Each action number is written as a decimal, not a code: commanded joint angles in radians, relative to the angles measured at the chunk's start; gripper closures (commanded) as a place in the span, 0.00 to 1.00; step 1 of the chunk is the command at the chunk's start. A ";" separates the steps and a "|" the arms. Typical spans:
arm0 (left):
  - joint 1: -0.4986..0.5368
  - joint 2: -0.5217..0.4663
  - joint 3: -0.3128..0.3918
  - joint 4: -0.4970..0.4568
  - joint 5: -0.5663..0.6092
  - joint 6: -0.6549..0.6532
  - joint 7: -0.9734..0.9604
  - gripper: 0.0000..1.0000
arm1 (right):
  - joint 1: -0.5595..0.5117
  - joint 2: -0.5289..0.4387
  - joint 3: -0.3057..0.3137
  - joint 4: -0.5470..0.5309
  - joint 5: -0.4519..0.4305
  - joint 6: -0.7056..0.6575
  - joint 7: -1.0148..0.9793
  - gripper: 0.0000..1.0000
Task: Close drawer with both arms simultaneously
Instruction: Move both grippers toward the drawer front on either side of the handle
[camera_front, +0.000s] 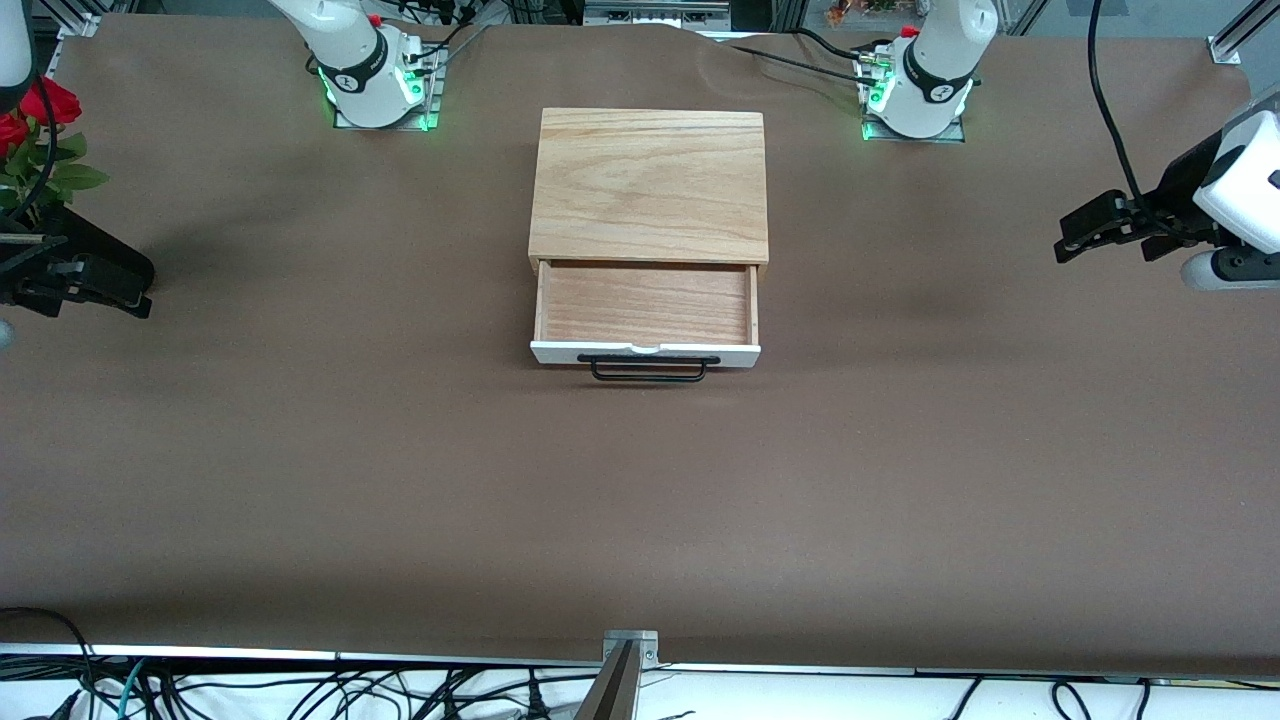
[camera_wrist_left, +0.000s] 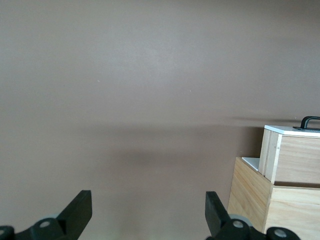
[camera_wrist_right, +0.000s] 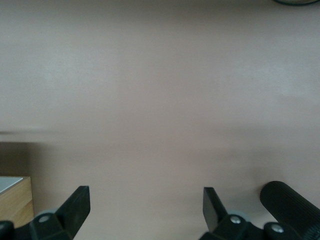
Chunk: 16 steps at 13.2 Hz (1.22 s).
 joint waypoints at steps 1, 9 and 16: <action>0.000 0.010 0.000 0.026 -0.021 -0.017 0.000 0.00 | 0.042 0.042 0.003 -0.006 0.012 0.018 0.023 0.00; -0.006 0.049 -0.001 0.027 -0.195 -0.011 0.011 0.00 | 0.274 0.232 0.003 -0.005 0.084 0.297 0.024 0.00; -0.104 0.135 -0.014 0.029 -0.211 0.043 -0.006 0.00 | 0.363 0.359 0.026 -0.005 0.262 0.477 0.026 0.00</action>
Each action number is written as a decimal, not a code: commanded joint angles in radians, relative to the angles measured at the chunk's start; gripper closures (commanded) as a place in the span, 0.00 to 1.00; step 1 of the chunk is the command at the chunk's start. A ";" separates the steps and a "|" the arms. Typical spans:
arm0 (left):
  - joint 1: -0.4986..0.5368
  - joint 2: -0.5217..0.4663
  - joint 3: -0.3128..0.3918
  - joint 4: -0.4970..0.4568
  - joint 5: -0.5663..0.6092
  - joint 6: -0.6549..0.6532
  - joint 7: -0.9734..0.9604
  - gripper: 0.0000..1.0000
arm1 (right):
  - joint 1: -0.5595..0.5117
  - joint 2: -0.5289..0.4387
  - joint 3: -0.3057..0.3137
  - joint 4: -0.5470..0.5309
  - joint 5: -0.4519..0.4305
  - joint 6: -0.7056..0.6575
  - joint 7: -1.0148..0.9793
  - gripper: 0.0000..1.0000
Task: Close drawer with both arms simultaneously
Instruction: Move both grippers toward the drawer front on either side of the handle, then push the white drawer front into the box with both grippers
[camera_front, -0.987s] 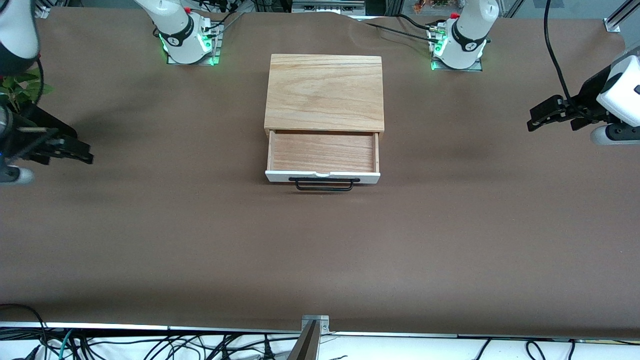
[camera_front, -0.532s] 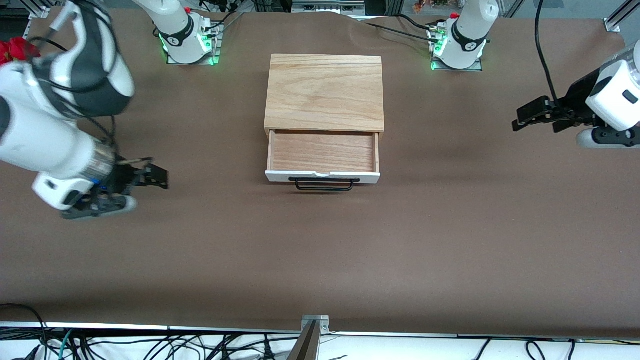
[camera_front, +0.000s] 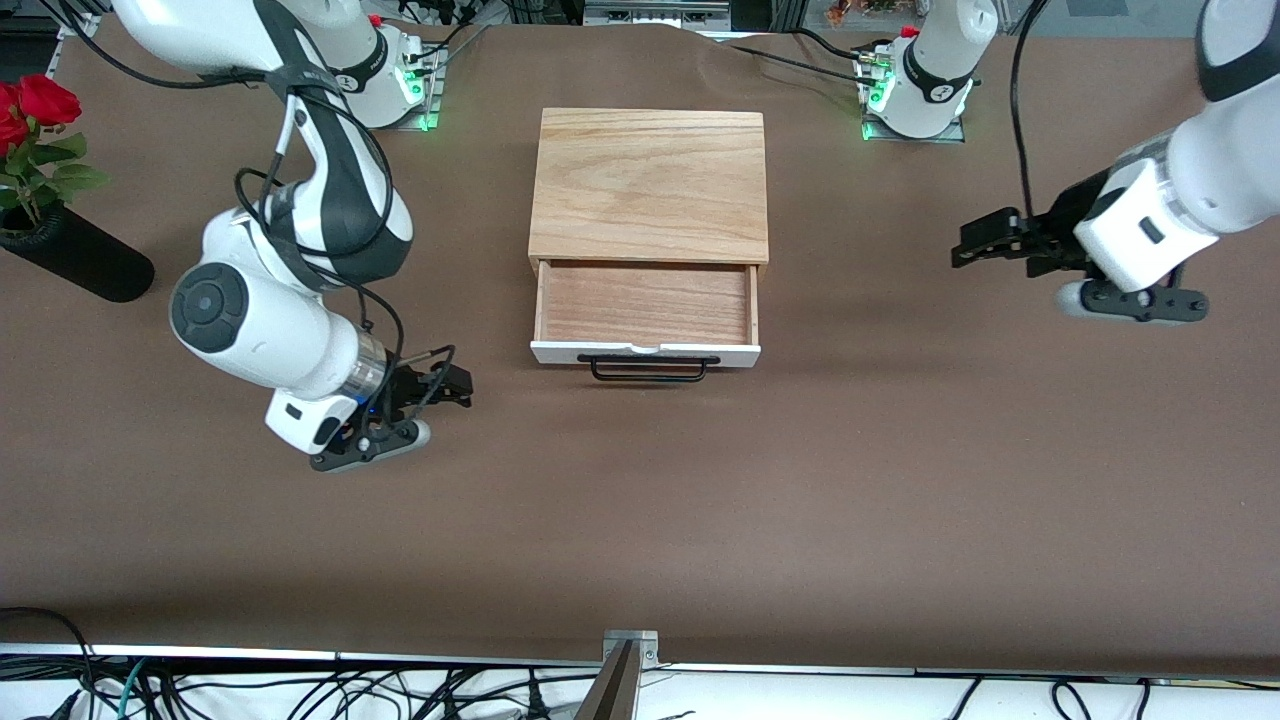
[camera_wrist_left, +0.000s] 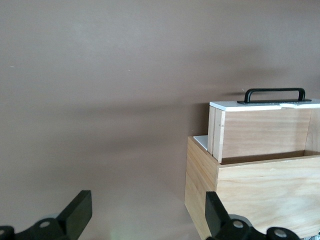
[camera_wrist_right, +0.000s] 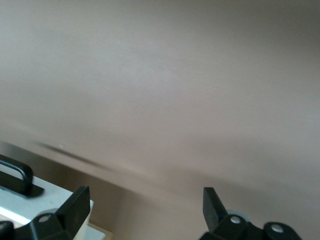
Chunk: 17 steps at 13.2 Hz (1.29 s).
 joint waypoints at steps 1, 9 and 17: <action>-0.033 0.055 -0.003 0.027 -0.052 0.056 -0.010 0.00 | 0.042 0.027 0.002 0.004 0.033 0.062 0.023 0.00; -0.108 0.239 -0.008 0.026 -0.145 0.259 0.004 0.00 | 0.127 0.107 0.002 0.004 0.037 0.165 0.147 0.00; -0.235 0.411 -0.008 0.024 -0.223 0.577 -0.011 0.00 | 0.180 0.114 0.003 0.001 0.068 0.087 0.146 0.00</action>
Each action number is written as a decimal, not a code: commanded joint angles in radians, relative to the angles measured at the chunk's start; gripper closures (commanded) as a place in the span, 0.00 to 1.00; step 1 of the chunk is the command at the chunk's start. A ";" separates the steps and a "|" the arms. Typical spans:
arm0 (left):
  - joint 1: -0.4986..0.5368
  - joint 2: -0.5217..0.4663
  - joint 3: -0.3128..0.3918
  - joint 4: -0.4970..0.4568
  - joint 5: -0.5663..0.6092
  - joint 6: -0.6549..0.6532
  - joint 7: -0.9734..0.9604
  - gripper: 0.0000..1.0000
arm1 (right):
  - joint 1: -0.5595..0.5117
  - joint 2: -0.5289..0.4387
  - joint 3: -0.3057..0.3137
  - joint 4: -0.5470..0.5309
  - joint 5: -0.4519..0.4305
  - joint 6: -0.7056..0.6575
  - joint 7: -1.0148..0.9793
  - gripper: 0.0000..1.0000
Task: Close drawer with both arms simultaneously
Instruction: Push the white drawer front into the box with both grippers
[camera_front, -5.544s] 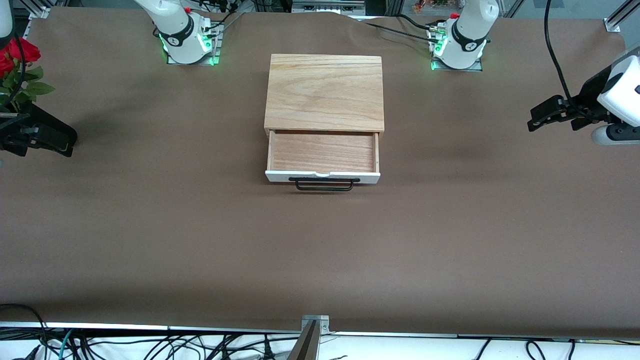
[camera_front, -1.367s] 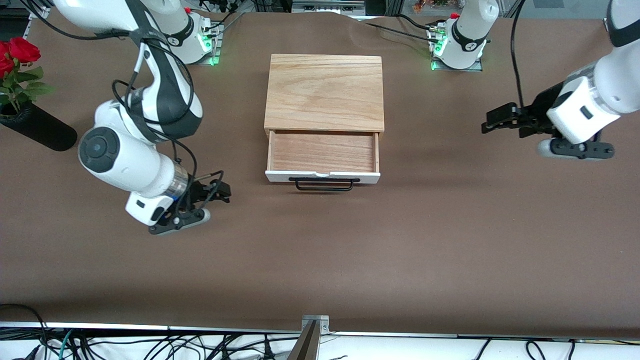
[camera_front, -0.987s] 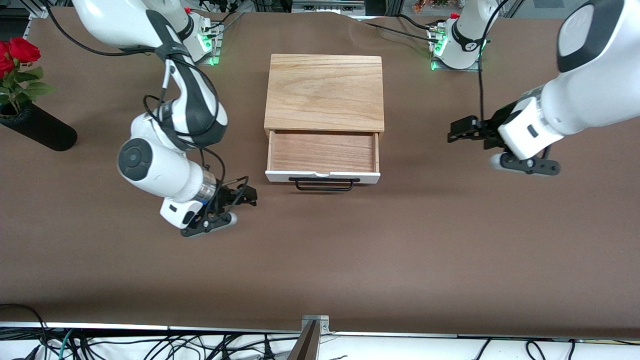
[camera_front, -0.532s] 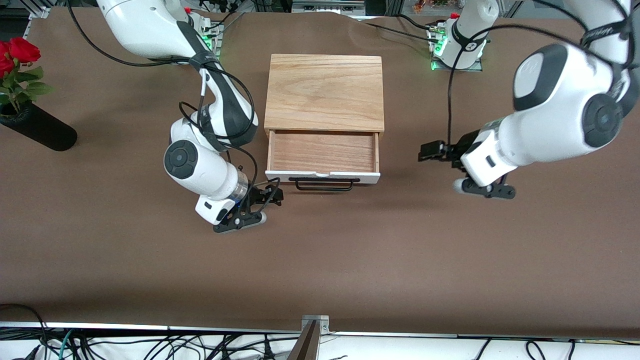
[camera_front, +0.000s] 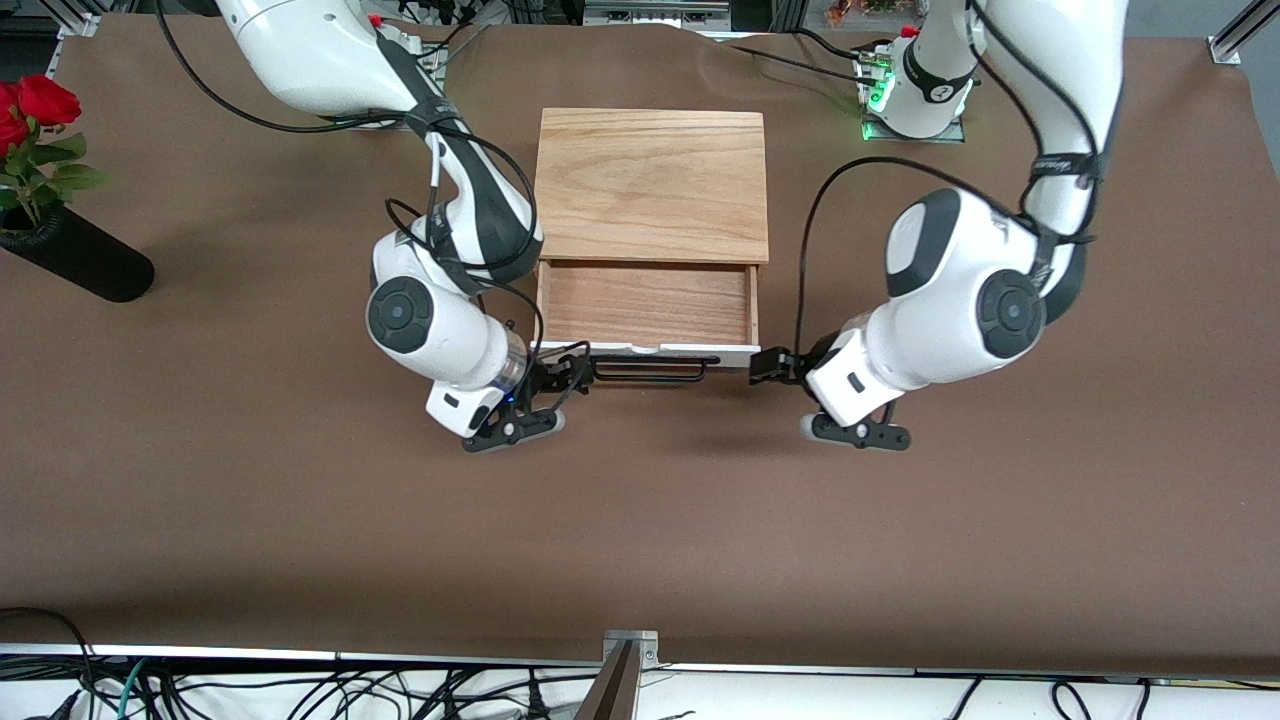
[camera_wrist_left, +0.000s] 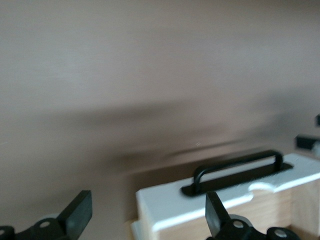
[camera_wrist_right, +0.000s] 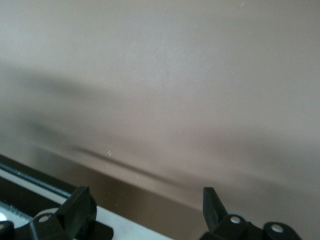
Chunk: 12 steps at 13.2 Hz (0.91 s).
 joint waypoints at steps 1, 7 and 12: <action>-0.034 0.054 0.010 0.024 -0.046 0.048 -0.006 0.00 | 0.004 -0.005 -0.001 0.002 0.020 -0.059 0.007 0.00; -0.057 0.078 -0.005 0.007 -0.047 0.033 -0.007 0.00 | 0.004 -0.018 -0.001 0.003 0.064 -0.194 0.007 0.00; -0.057 0.077 -0.042 -0.014 -0.046 -0.074 -0.058 0.00 | 0.010 -0.017 0.003 0.003 0.064 -0.213 0.007 0.00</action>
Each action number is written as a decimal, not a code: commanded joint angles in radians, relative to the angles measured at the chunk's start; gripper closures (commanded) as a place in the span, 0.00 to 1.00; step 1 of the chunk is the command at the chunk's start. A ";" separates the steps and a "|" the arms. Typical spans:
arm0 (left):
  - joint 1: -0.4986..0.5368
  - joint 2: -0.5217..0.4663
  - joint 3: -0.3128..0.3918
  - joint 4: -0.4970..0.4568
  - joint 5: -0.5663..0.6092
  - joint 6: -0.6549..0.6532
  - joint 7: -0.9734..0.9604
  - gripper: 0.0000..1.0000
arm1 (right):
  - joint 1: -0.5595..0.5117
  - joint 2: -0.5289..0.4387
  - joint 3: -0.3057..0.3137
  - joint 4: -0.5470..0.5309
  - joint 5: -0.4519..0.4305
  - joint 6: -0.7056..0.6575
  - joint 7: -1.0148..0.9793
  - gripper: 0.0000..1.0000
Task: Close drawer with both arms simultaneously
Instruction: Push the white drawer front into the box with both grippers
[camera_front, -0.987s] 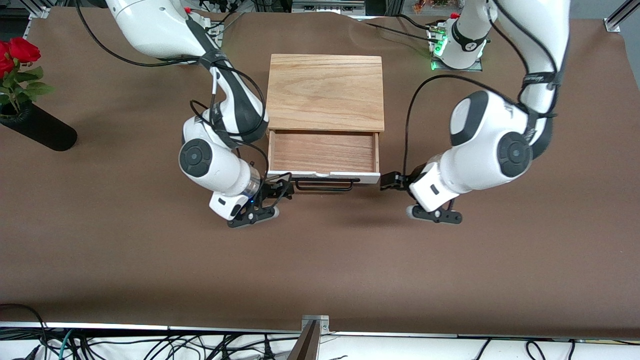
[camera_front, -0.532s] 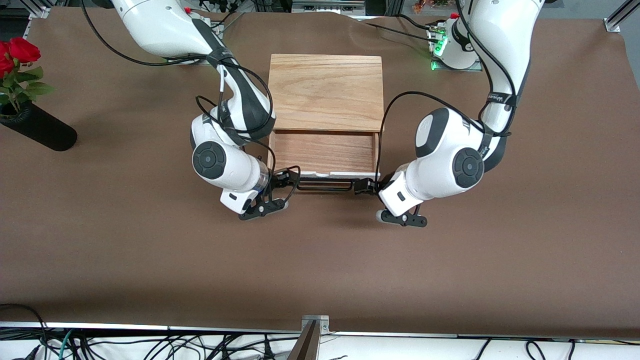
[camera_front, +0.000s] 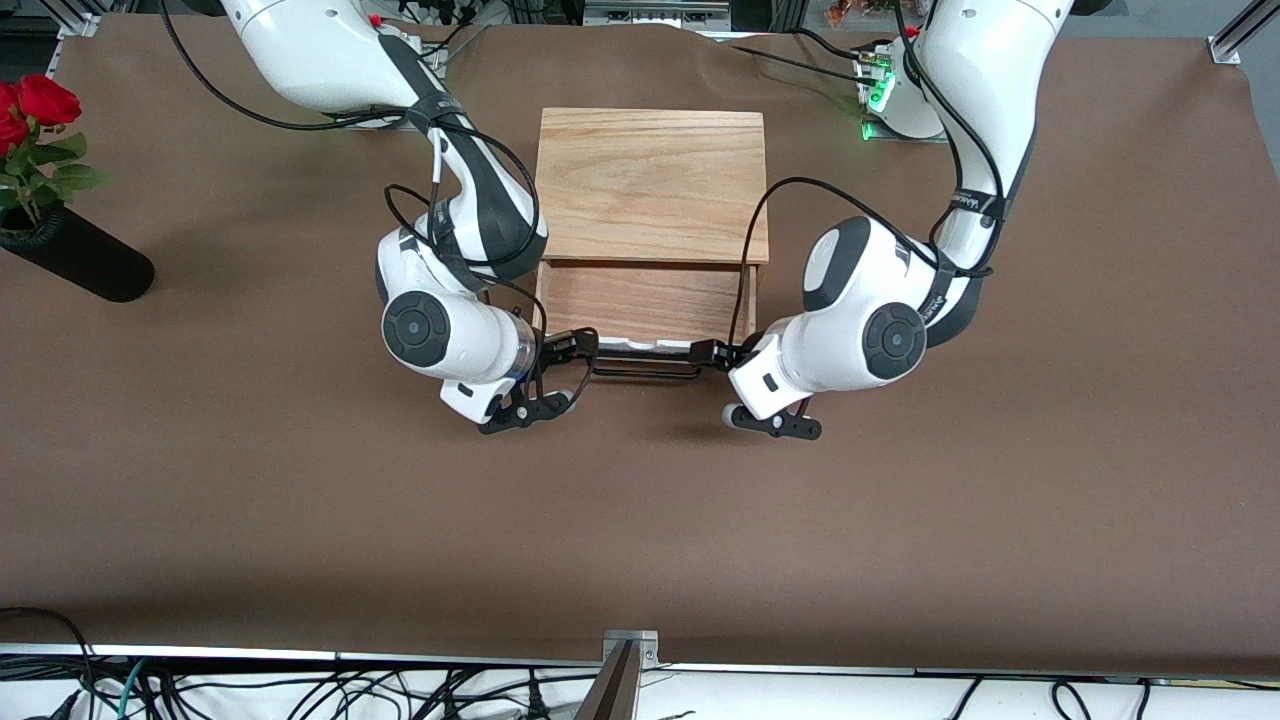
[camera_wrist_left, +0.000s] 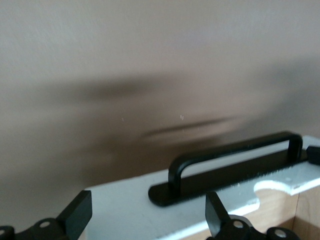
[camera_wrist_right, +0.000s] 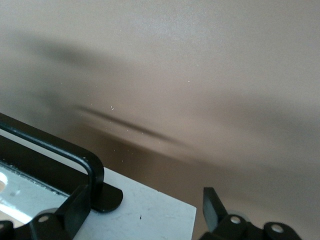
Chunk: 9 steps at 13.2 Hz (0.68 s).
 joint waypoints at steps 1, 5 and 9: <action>-0.002 -0.006 -0.001 -0.005 -0.024 -0.061 -0.039 0.00 | 0.007 -0.015 0.010 -0.011 0.019 -0.037 0.007 0.00; 0.004 -0.006 -0.001 -0.020 -0.026 -0.150 -0.039 0.00 | 0.010 -0.015 0.012 -0.011 0.020 -0.075 0.005 0.00; 0.007 -0.007 0.000 -0.020 -0.024 -0.251 -0.044 0.00 | 0.011 -0.015 0.012 -0.011 0.023 -0.151 0.007 0.00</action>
